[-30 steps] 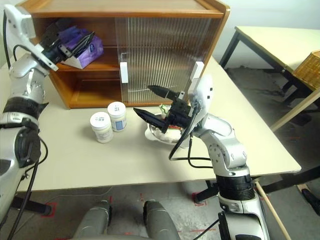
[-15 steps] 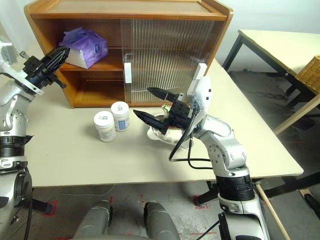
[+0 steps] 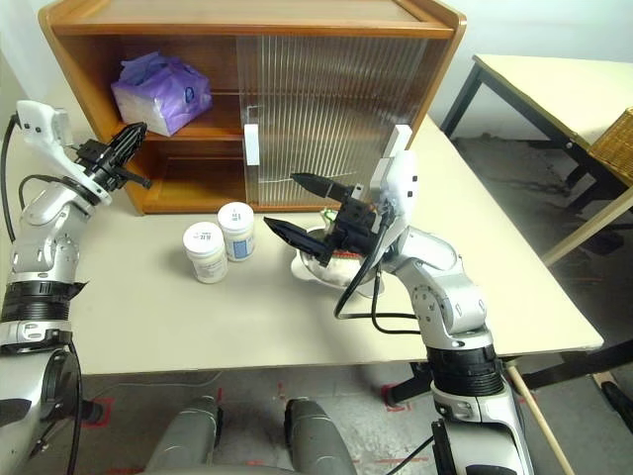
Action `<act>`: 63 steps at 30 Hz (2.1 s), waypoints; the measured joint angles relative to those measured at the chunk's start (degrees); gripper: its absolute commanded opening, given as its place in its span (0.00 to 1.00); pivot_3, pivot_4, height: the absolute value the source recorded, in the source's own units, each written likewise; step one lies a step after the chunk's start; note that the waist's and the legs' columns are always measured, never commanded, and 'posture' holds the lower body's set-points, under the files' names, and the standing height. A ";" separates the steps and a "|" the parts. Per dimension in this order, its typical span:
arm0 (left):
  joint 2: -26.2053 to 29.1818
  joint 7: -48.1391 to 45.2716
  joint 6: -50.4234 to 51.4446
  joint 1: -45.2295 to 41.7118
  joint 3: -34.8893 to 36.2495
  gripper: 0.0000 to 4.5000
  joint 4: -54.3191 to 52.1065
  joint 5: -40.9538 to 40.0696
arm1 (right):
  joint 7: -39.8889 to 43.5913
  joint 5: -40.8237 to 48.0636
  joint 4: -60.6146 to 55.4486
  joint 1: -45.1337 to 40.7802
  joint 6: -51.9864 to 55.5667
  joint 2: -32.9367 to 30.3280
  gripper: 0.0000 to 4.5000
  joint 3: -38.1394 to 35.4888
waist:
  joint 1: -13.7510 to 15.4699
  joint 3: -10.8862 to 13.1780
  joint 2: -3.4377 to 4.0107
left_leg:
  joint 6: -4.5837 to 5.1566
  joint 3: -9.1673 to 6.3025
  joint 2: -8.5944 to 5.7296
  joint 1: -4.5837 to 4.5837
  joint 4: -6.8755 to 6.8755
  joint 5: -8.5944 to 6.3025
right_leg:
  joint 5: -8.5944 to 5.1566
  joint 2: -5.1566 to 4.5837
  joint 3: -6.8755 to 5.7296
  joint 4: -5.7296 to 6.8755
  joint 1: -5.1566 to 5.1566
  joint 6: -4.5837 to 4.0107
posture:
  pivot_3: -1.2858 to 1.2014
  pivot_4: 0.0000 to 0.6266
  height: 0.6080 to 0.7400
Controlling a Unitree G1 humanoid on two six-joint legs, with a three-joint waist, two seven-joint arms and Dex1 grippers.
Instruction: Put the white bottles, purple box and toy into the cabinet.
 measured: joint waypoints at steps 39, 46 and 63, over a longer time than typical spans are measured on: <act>-6.43 -4.17 -15.42 -13.61 -0.52 0.01 23.99 -0.69 | -1.80 -0.01 -1.48 1.07 0.00 -0.10 1.00 -0.04 | -0.41 0.03 -0.05 | 0.13 0.04 -0.05 0.01 0.05 0.05 | -0.02 0.02 -0.07 -0.01 0.13 0.05 | 0.53 0.16 1.00; -2.96 -8.01 -1.14 -10.92 2.01 0.01 9.19 -8.83 | -1.23 0.00 -1.25 0.95 0.00 -0.31 1.00 -0.04 | -0.66 0.02 -0.04 | 0.15 0.13 -0.05 0.02 0.03 0.04 | -0.04 0.05 -0.08 0.00 0.14 0.07 | 0.54 0.16 1.00; 9.58 -27.97 15.68 9.31 -3.85 0.92 -15.65 -15.49 | 0.51 -0.05 1.33 -0.58 -0.03 -0.10 1.00 0.25 | 0.18 0.02 -0.04 | -0.15 -0.11 0.08 -0.04 -0.10 -0.13 | -0.04 -0.03 0.01 0.07 -0.19 0.02 | 0.55 0.17 1.00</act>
